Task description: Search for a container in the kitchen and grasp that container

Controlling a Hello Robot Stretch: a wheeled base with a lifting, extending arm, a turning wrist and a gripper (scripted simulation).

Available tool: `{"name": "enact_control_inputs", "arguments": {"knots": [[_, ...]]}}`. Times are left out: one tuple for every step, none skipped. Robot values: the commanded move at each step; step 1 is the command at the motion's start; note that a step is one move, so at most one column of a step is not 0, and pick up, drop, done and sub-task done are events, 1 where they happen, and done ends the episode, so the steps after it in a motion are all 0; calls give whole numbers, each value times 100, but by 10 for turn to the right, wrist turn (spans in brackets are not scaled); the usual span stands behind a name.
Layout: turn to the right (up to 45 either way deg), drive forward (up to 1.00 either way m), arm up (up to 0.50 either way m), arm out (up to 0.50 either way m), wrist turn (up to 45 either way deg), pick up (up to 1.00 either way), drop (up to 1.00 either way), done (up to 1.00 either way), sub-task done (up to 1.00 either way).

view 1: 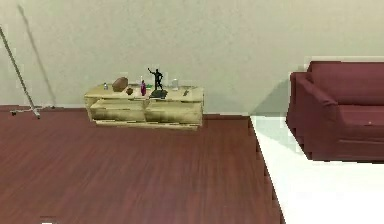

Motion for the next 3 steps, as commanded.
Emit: {"name": "enact_control_inputs", "arguments": {"knots": [[-30,0,0,0,0,0,0,0,0],[0,100,0,0,0,0,0,0,0],[0,60,0,0,0,0,0,0,0]]}}
